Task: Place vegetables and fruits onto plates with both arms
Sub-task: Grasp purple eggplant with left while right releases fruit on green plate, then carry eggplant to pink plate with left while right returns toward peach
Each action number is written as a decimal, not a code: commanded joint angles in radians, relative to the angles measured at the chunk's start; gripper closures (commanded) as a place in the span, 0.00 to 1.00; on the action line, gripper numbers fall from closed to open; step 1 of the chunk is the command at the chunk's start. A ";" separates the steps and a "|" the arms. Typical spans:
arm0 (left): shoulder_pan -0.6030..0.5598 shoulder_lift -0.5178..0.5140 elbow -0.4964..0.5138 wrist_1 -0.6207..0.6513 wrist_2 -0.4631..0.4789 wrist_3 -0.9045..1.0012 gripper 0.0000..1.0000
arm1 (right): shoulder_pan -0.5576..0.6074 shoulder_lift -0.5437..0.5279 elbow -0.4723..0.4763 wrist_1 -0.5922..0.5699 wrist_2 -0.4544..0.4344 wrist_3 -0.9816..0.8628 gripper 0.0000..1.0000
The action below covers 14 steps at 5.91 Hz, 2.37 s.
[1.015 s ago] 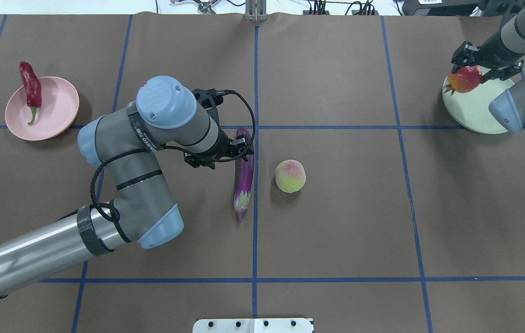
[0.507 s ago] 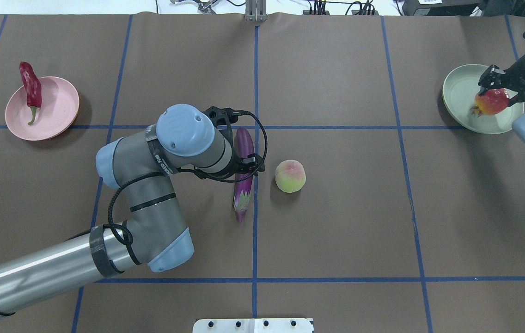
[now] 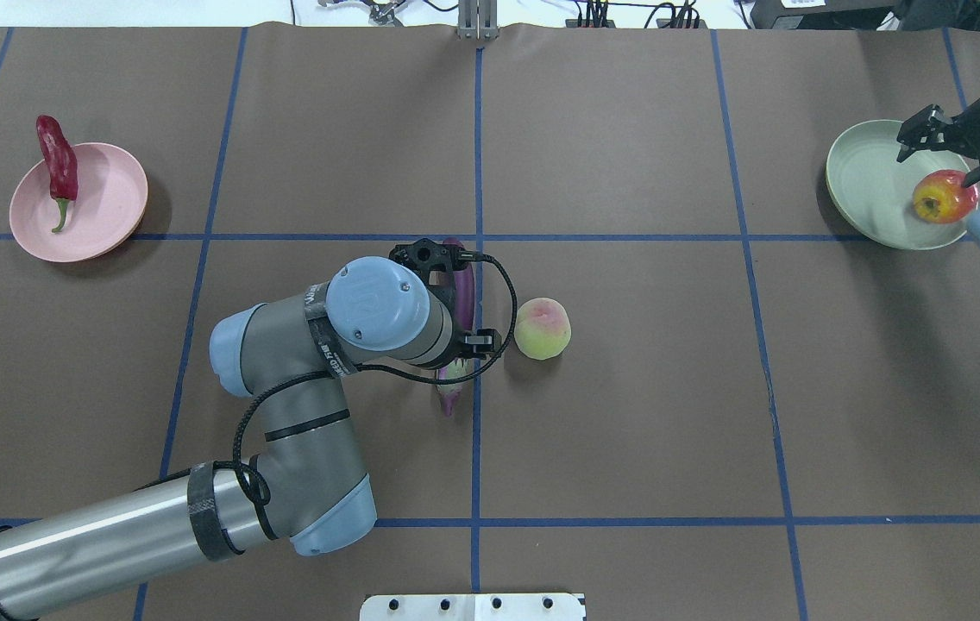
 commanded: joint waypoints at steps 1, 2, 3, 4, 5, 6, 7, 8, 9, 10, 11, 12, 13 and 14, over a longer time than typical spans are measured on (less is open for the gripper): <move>0.002 -0.002 0.006 0.004 0.006 0.054 0.27 | 0.011 -0.001 0.010 0.001 0.018 -0.003 0.00; 0.005 -0.002 0.011 0.004 0.004 0.055 0.33 | 0.011 -0.001 0.011 0.001 0.019 -0.001 0.00; 0.005 -0.004 0.011 0.004 0.004 0.053 0.59 | 0.011 0.002 0.013 0.001 0.019 0.002 0.00; 0.009 -0.011 0.018 0.002 0.003 0.053 0.88 | 0.011 -0.007 0.034 -0.002 0.041 0.009 0.00; 0.007 -0.027 0.009 0.002 -0.003 0.041 1.00 | 0.011 -0.010 0.062 -0.009 0.076 0.015 0.00; -0.025 -0.033 -0.030 0.002 -0.005 0.038 1.00 | 0.009 -0.008 0.092 -0.009 0.122 0.019 0.00; -0.094 -0.015 -0.081 0.027 -0.008 -0.019 1.00 | 0.008 -0.010 0.147 0.001 0.192 0.111 0.00; -0.158 0.028 -0.115 0.098 -0.041 -0.107 1.00 | -0.011 -0.013 0.234 0.001 0.247 0.206 0.00; -0.235 0.083 -0.145 0.199 -0.099 -0.116 1.00 | -0.061 -0.042 0.326 0.001 0.277 0.236 0.00; -0.336 0.120 -0.144 0.276 -0.124 -0.102 1.00 | -0.143 -0.047 0.391 0.003 0.263 0.293 0.00; -0.449 0.196 -0.129 0.272 -0.190 -0.052 1.00 | -0.243 -0.027 0.433 0.003 0.224 0.380 0.00; -0.534 0.209 -0.027 0.265 -0.248 0.043 1.00 | -0.321 -0.022 0.464 0.003 0.134 0.388 0.00; -0.591 0.209 0.079 0.221 -0.250 0.108 1.00 | -0.345 -0.014 0.470 0.003 0.116 0.388 0.00; -0.619 0.203 0.198 0.140 -0.249 0.136 1.00 | -0.363 -0.002 0.470 0.003 0.113 0.420 0.00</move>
